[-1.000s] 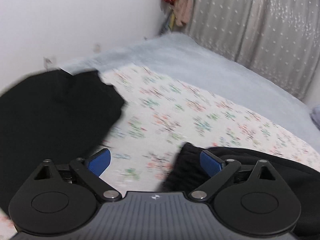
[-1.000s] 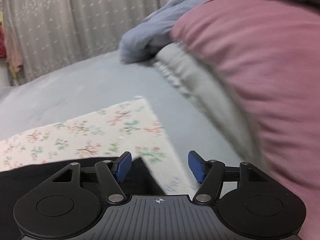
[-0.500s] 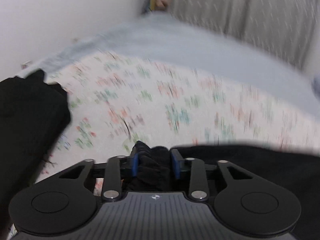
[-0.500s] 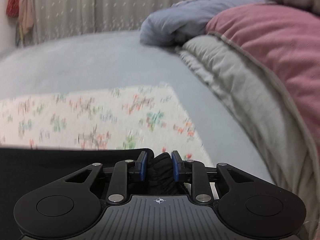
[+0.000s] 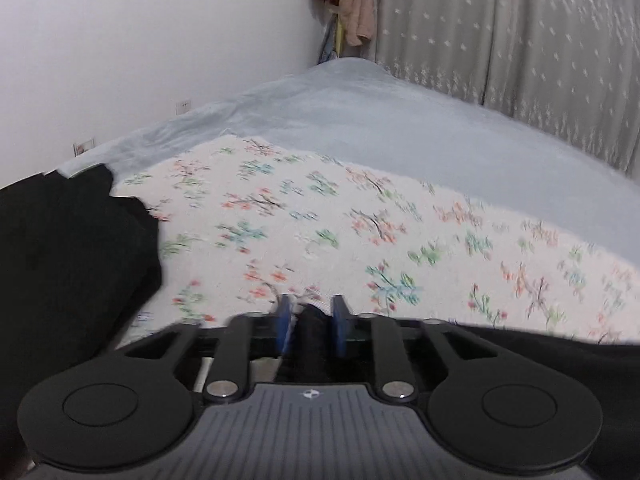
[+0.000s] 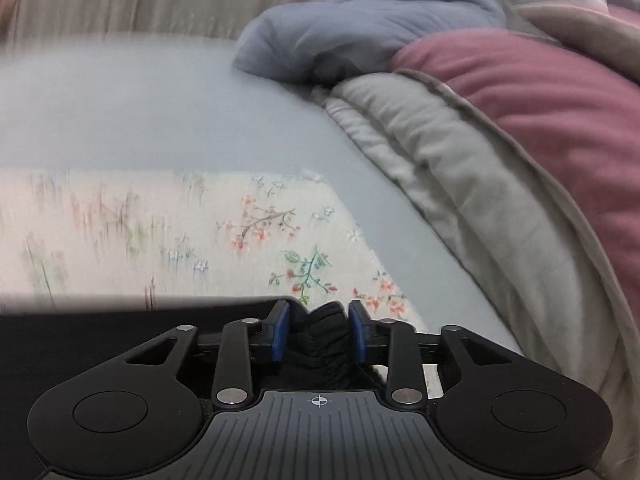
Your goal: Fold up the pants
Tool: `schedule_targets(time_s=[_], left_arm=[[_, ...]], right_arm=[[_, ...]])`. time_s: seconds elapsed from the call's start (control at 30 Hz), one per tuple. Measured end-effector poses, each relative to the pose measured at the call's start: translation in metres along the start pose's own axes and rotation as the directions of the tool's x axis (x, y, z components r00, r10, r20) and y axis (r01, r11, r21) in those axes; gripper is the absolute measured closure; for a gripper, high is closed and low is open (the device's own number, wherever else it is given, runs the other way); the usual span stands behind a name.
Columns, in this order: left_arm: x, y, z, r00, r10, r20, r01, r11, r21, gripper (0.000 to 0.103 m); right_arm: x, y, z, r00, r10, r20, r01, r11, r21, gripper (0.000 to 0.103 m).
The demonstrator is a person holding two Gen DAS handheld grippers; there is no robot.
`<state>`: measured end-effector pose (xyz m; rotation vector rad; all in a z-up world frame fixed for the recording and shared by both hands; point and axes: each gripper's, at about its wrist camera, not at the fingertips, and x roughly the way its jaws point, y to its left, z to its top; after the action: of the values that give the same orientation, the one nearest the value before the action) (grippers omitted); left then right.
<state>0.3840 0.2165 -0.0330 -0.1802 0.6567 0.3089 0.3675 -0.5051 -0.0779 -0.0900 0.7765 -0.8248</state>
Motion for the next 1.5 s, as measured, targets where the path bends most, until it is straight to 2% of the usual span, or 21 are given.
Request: schedule_targets(time_s=[0.03,0.07,0.1,0.13,0.2,0.27,0.37,0.43,0.53,0.67,0.7,0.77,0.8,0.83,0.9,0.93,1.03,1.1,1.27,1.4,1.5], left_arm=[[-0.011,0.011,0.004,1.000,0.007,0.017,-0.007,1.000,-0.026,0.041],[-0.027,0.024,0.008,0.999,0.003,0.047,-0.001,0.999,-0.050,0.037],[-0.042,0.035,0.011,0.998,-0.004,0.067,0.009,0.997,-0.072,0.028],[-0.058,0.047,0.012,0.997,-0.011,0.074,0.019,0.994,-0.105,0.024],[-0.086,0.068,0.006,0.999,-0.023,0.047,0.031,0.984,-0.178,0.023],[-0.109,0.084,-0.010,0.998,-0.051,-0.024,0.043,0.965,-0.257,0.023],[-0.136,0.096,-0.040,0.990,-0.097,-0.102,0.060,0.944,-0.324,0.023],[-0.152,0.095,-0.061,0.986,-0.100,-0.135,0.050,0.941,-0.335,0.023],[-0.160,0.089,-0.091,0.974,-0.086,-0.211,0.009,0.939,-0.345,0.023],[-0.141,0.077,-0.121,0.966,-0.042,-0.255,-0.034,0.958,-0.285,0.024],[-0.136,0.076,-0.125,0.965,-0.035,-0.259,-0.039,0.960,-0.276,0.025],[-0.137,0.074,-0.131,0.978,-0.004,-0.210,-0.046,0.971,-0.233,0.052],[-0.138,0.074,-0.131,0.980,-0.020,-0.196,-0.025,0.974,-0.224,0.068],[-0.139,0.076,-0.131,0.981,-0.039,-0.192,-0.008,0.971,-0.239,0.075],[-0.144,0.087,-0.128,0.980,-0.049,-0.193,-0.003,0.966,-0.257,0.079],[-0.150,0.096,-0.125,0.983,-0.033,-0.178,-0.018,0.961,-0.276,0.080],[-0.167,0.115,-0.123,0.992,-0.029,-0.126,-0.012,0.949,-0.315,0.081],[-0.174,0.122,-0.126,0.993,-0.011,-0.119,-0.026,0.951,-0.307,0.081],[-0.168,0.125,-0.134,0.987,-0.010,-0.158,-0.037,0.956,-0.291,0.081],[-0.164,0.120,-0.137,0.978,-0.041,-0.205,-0.009,0.972,-0.236,0.078],[-0.163,0.128,-0.142,0.976,-0.062,-0.209,0.005,0.965,-0.263,0.077]], right_arm=[[-0.010,0.002,-0.001,0.999,-0.032,0.042,0.032,0.999,-0.006,0.054],[-0.024,-0.004,-0.001,0.996,-0.034,0.084,0.033,0.999,0.020,0.047],[-0.040,-0.014,0.000,0.993,-0.013,0.118,0.007,0.999,0.052,0.032],[-0.059,-0.028,-0.001,0.988,0.021,0.151,-0.035,0.995,0.091,0.024],[-0.093,-0.053,-0.002,0.981,0.082,0.176,-0.104,0.988,0.118,0.023],[-0.127,-0.078,-0.009,0.971,0.164,0.173,-0.188,0.972,0.137,0.023],[-0.178,-0.117,-0.032,0.928,0.339,0.153,-0.366,0.908,0.205,0.014],[-0.213,-0.133,-0.049,0.899,0.411,0.148,-0.437,0.863,0.256,0.013],[-0.258,-0.150,-0.081,0.874,0.471,0.118,-0.484,0.824,0.294,0.013],[-0.316,-0.134,-0.132,0.817,0.566,0.110,-0.574,0.778,0.256,0.013],[-0.327,-0.125,-0.145,0.805,0.585,0.103,-0.591,0.771,0.237,0.013],[-0.338,-0.096,-0.172,0.784,0.616,0.074,-0.619,0.768,0.165,0.013],[-0.341,-0.081,-0.186,0.776,0.628,0.055,-0.629,0.768,0.121,0.013],[-0.340,-0.064,-0.198,0.772,0.635,0.026,-0.635,0.768,0.087,0.014],[-0.333,-0.036,-0.215,0.757,0.651,-0.060,-0.648,0.759,0.057,0.015],[-0.332,-0.027,-0.219,0.754,0.652,-0.077,-0.652,0.758,0.034,0.015],[-0.331,-0.010,-0.223,0.786,0.611,-0.095,-0.616,0.786,-0.049,0.015],[-0.329,-0.005,-0.226,0.782,0.612,-0.117,-0.621,0.781,-0.063,0.015],[-0.328,0.001,-0.237,0.813,0.564,-0.144,-0.581,0.802,-0.137,0.014],[-0.321,-0.009,-0.237,0.828,0.539,-0.154,-0.557,0.823,-0.110,0.014],[-0.313,-0.026,-0.234,0.849,0.507,-0.146,-0.522,0.849,-0.085,0.014]])
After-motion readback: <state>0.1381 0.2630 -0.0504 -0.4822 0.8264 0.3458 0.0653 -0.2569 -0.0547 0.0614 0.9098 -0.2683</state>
